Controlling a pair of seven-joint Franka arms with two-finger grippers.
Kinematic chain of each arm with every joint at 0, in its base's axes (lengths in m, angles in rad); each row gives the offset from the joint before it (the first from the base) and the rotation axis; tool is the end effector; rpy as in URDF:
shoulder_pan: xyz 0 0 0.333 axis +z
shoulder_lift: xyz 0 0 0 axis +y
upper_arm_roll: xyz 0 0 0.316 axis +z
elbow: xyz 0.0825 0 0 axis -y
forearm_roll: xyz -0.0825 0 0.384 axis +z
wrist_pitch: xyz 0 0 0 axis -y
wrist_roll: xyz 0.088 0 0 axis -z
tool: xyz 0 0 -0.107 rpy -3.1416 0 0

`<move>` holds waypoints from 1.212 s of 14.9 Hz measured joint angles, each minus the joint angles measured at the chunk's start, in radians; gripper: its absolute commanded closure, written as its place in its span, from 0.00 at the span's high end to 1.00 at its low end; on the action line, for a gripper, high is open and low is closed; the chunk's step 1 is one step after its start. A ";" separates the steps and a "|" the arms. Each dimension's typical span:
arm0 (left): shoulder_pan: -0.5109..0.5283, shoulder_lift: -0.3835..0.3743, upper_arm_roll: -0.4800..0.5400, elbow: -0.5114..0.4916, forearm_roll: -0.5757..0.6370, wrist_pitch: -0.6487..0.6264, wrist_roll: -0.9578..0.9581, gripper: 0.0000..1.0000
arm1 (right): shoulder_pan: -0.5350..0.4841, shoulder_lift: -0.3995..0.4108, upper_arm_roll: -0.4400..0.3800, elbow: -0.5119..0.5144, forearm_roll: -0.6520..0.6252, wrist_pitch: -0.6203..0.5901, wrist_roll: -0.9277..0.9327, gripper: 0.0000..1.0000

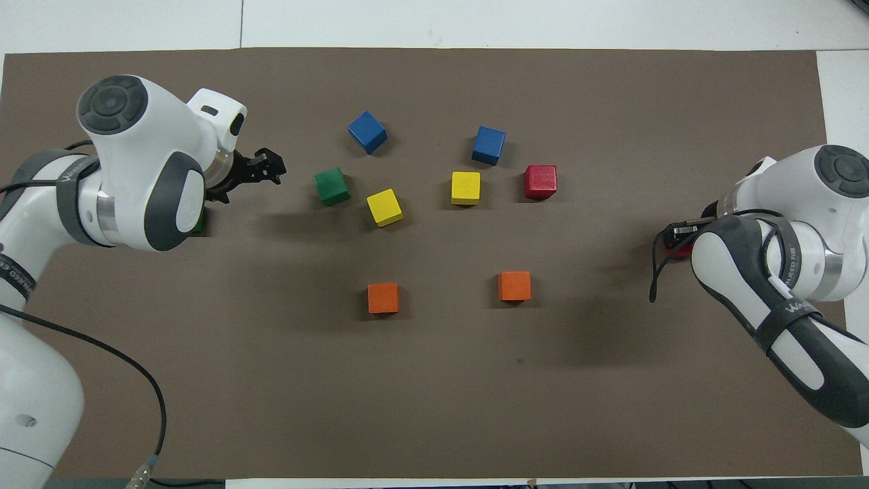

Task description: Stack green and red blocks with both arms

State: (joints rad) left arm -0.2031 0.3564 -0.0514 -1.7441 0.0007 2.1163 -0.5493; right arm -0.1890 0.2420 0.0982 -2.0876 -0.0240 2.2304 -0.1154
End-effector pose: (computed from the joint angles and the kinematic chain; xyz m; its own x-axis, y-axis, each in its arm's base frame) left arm 0.6301 -0.1610 0.3722 0.9560 0.2935 0.0048 0.2933 -0.9557 0.0233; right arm 0.5658 -0.0531 0.3011 0.9946 0.0392 -0.0963 0.0377 -0.9991 -0.0173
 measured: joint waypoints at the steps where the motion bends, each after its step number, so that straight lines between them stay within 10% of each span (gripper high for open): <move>1: -0.025 0.000 0.000 0.006 0.000 0.000 -0.046 1.00 | 0.000 0.000 0.000 -0.001 -0.001 0.007 -0.001 1.00; 9: -0.141 0.144 0.003 0.187 0.000 -0.053 -0.152 1.00 | 0.000 -0.008 0.002 0.016 -0.009 0.004 0.012 1.00; 18: -0.146 0.201 0.006 0.234 0.026 -0.051 -0.152 1.00 | 0.132 -0.028 0.017 0.371 -0.009 -0.274 0.135 1.00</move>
State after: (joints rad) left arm -0.3494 0.5574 -0.0453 -1.5103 0.0270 2.0656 -0.7013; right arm -0.0572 0.2135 0.1148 -1.7171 -0.0329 1.9560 0.0197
